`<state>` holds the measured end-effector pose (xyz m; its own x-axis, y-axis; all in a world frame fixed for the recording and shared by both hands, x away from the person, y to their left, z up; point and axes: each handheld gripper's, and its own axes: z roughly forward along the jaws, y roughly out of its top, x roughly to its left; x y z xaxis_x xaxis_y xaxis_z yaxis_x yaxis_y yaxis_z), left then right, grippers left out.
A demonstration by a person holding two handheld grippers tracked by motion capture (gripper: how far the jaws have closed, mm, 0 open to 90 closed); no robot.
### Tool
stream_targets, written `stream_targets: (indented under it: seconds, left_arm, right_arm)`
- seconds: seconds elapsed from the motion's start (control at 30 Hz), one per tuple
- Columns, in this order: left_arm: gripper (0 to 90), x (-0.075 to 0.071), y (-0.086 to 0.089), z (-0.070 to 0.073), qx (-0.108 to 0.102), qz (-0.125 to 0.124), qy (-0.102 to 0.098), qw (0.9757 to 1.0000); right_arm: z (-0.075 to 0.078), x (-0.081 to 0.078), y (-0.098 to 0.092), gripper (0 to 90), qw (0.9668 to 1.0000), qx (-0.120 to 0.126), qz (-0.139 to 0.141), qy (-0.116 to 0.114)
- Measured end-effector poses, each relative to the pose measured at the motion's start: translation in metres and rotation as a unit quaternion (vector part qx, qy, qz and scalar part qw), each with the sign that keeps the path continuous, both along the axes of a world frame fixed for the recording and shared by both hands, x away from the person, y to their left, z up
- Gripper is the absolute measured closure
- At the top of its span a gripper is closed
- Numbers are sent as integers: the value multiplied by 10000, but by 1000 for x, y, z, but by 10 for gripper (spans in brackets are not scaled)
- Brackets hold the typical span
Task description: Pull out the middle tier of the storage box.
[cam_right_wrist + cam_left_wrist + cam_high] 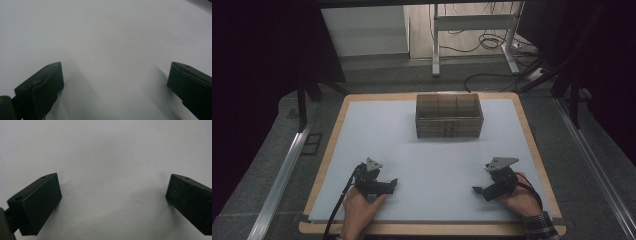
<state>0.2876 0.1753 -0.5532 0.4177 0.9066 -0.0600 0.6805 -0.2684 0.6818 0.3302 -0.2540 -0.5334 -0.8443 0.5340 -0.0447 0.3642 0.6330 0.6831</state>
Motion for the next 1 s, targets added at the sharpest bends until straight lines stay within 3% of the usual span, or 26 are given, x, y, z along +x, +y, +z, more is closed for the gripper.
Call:
stream_targets:
  seconds: [1.0]
  left_arm:
    - [0,0,0,0,0,2,-12,10000]
  right_arm:
    - [0,0,0,6,10000,25,4,1]
